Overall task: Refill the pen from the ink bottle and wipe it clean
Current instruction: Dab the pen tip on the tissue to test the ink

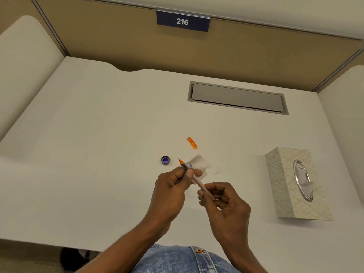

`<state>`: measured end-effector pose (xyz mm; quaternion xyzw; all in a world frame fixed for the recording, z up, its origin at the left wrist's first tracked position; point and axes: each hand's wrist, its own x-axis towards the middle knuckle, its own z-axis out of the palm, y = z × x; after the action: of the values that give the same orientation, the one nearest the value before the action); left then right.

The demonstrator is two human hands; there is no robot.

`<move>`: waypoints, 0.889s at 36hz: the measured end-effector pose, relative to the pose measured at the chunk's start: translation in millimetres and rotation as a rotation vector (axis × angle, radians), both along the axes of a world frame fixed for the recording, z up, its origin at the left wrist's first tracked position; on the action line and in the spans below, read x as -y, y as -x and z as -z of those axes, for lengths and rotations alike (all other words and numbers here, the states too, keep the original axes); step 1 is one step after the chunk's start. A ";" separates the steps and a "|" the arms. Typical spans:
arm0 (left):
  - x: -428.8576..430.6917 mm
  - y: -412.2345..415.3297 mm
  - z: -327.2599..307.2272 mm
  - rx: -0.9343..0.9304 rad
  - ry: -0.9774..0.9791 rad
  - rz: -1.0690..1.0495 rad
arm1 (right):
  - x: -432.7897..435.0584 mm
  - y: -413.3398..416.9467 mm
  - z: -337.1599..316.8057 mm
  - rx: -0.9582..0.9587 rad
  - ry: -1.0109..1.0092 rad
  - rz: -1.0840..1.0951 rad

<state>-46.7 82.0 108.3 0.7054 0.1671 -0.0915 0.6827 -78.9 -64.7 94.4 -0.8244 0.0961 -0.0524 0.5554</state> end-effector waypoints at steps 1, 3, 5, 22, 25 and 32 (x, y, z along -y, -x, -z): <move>-0.2 -0.3 0.1 -0.002 -0.005 0.001 | 0.0 -0.7 0.6 -0.014 -0.013 -0.001; -0.9 -0.4 -0.5 -0.004 0.003 0.003 | 0.6 -2.1 2.3 -0.046 -0.055 -0.017; -1.4 0.1 -0.9 -0.003 0.036 0.005 | 1.7 -2.9 3.6 -0.069 -0.102 -0.038; -1.7 1.2 1.5 0.004 0.007 0.011 | -0.8 -7.9 -7.2 -0.239 -0.365 -0.010; -2.5 1.1 1.6 0.011 0.025 0.011 | -1.1 -7.1 -8.9 -0.253 -0.389 -0.032; -1.9 0.5 4.3 0.006 0.005 0.009 | -2.0 -5.0 -8.4 -0.261 -0.330 -0.068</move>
<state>-47.2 83.9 104.1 0.7048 0.1618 -0.0928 0.6845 -74.0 -62.7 102.8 -0.7247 0.1466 0.0899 0.6672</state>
